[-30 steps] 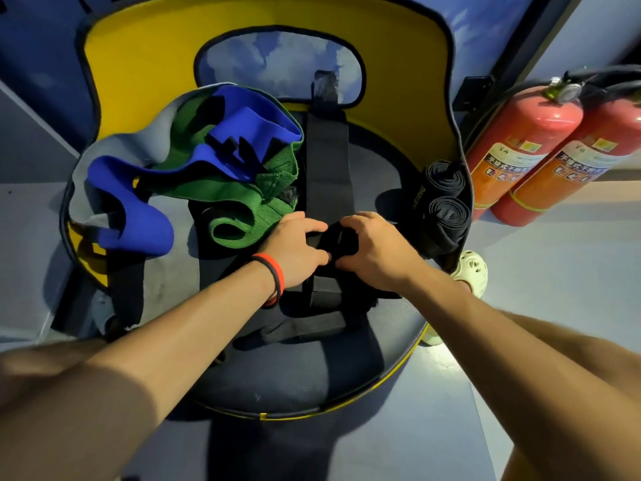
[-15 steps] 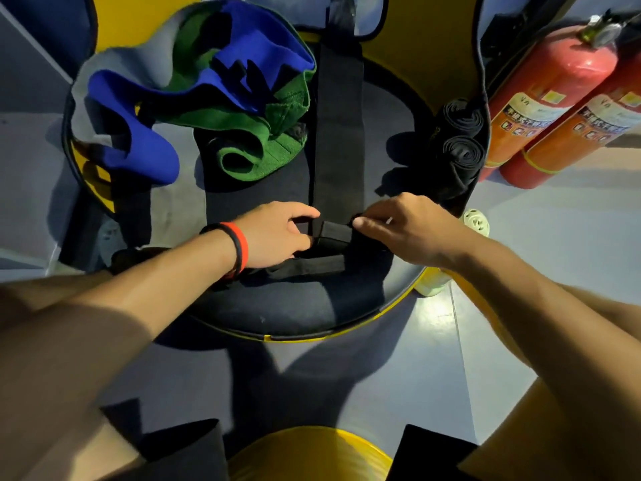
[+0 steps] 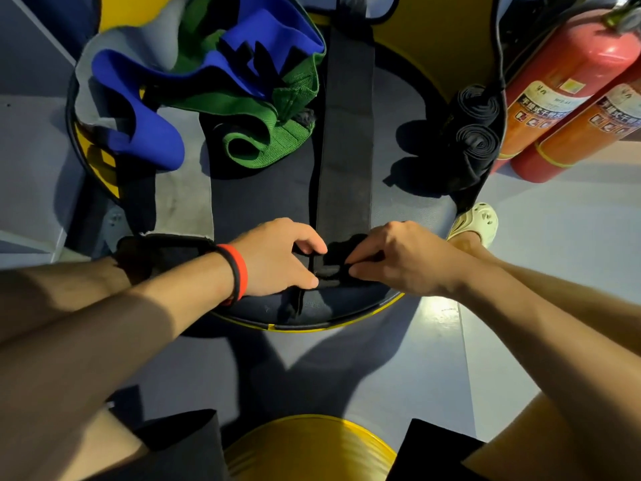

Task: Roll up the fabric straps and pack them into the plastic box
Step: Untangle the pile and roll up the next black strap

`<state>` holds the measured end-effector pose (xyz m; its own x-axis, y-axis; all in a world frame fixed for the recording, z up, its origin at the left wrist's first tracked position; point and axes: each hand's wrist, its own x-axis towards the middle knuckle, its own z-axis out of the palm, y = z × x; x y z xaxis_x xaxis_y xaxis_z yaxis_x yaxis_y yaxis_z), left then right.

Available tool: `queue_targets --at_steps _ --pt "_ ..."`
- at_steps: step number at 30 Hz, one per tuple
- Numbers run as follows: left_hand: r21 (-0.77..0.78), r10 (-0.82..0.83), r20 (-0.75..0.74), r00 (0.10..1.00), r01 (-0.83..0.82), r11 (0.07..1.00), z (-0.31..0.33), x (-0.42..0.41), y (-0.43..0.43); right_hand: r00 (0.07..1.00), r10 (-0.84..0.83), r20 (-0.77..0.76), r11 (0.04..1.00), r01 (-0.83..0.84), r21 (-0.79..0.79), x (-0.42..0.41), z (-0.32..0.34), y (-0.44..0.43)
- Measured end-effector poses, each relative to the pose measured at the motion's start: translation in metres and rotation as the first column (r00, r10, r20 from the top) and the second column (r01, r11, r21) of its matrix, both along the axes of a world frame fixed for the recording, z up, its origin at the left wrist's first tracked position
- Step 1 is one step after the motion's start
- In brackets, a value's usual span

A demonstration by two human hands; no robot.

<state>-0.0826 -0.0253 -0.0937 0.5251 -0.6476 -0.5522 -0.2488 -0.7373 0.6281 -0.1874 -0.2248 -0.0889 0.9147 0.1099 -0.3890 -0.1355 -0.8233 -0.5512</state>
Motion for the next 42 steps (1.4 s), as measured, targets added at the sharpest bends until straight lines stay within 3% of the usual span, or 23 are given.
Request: queue_targets --at_steps 5,12,16,20,27,30,33,39,42 --pt "-0.019 0.001 0.006 1.0 -0.001 1.0 -0.002 -0.005 0.002 0.987 0.157 0.043 0.985 -0.153 -0.083 -0.013 0.004 0.007" --pt "-0.058 -0.02 0.027 0.999 0.021 0.998 0.002 -0.008 0.004 0.978 0.167 0.122 0.971 -0.142 -0.191 -0.026 -0.005 0.017" --pt "-0.063 -0.128 0.152 0.98 0.139 0.988 0.006 -0.015 0.008 0.99 0.002 0.144 0.997 0.009 -0.078 -0.028 -0.004 0.015" --pt "-0.032 -0.243 0.352 0.904 0.271 0.962 0.003 -0.021 0.01 0.99 -0.046 0.13 0.998 0.05 -0.029 -0.029 -0.007 0.016" --pt "-0.186 -0.153 0.461 0.874 0.264 0.946 -0.01 -0.022 0.016 0.985 -0.022 0.174 0.993 0.041 -0.107 -0.029 -0.011 0.021" --pt "-0.244 -0.086 0.45 0.889 0.215 0.946 -0.013 -0.021 0.016 0.985 -0.017 0.174 0.99 0.041 -0.135 -0.028 -0.011 0.022" --pt "-0.288 -0.013 0.388 0.921 0.135 0.948 -0.013 -0.019 0.013 0.972 -0.138 0.192 0.987 0.152 -0.06 -0.027 -0.008 0.02" --pt "-0.227 -0.076 0.394 0.916 0.176 0.958 -0.017 -0.02 0.015 0.965 -0.216 0.146 0.976 0.22 -0.007 -0.029 -0.007 0.018" --pt "-0.247 -0.013 0.329 0.944 0.099 0.964 -0.017 -0.018 0.013 0.959 -0.24 0.153 0.97 0.243 0.0 -0.026 -0.009 0.017"
